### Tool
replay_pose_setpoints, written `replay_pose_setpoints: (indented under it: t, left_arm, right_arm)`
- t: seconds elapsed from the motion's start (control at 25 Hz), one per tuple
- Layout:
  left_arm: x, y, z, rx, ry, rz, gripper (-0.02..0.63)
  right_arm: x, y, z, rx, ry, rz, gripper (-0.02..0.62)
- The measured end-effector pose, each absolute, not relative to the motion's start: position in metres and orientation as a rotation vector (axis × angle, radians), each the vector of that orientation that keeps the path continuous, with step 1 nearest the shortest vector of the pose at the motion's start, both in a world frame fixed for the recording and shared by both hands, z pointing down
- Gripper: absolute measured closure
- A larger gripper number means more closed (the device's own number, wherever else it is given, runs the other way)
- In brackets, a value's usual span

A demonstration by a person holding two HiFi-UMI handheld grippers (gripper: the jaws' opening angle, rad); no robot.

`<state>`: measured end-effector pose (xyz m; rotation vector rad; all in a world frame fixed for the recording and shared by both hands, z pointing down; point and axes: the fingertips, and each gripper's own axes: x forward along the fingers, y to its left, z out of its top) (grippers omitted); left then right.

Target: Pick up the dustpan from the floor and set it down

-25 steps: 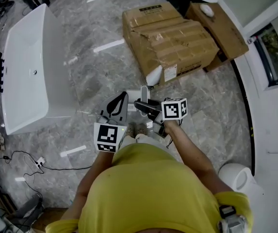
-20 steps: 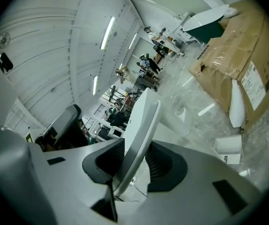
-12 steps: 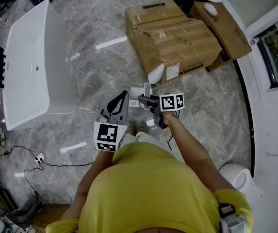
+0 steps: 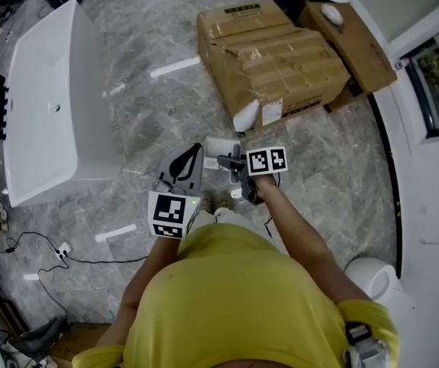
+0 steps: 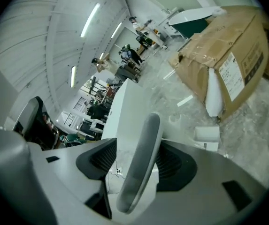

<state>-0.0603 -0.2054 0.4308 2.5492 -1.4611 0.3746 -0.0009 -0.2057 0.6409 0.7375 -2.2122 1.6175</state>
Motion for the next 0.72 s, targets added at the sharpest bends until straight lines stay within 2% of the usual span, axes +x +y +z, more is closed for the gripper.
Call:
replay_pose_setpoints:
  t: [0.08,0.24,0.32,0.44,0.72]
  left_arm:
    - [-0.060,-0.205,0.430,2.553,-1.456,0.365,0.603]
    - [-0.057,-0.207,0.428,2.561,-1.430,0.360,0.603]
    - [-0.054,-0.209,0.426,2.571,-1.419,0.351,0.603]
    - [-0.049,-0.215,0.412,2.610,-1.420,0.313,0.603]
    - [-0.041,-0.231,0.355,2.728,-1.491,0.218,0.603]
  right_arm:
    - [0.010,-0.202,0.640,0.823,-2.140,1.611,0.287]
    - [0.041,-0.209,0.610,1.062,-2.150,1.411,0.287]
    - [0.054,-0.218,0.578,1.199,-2.232,1.219,0.378]
    - [0.070,-0.233,0.512,1.407,-2.371,0.811,0.579]
    - [0.083,-0.240,0.366,1.696,-2.487,0.094,0.584]
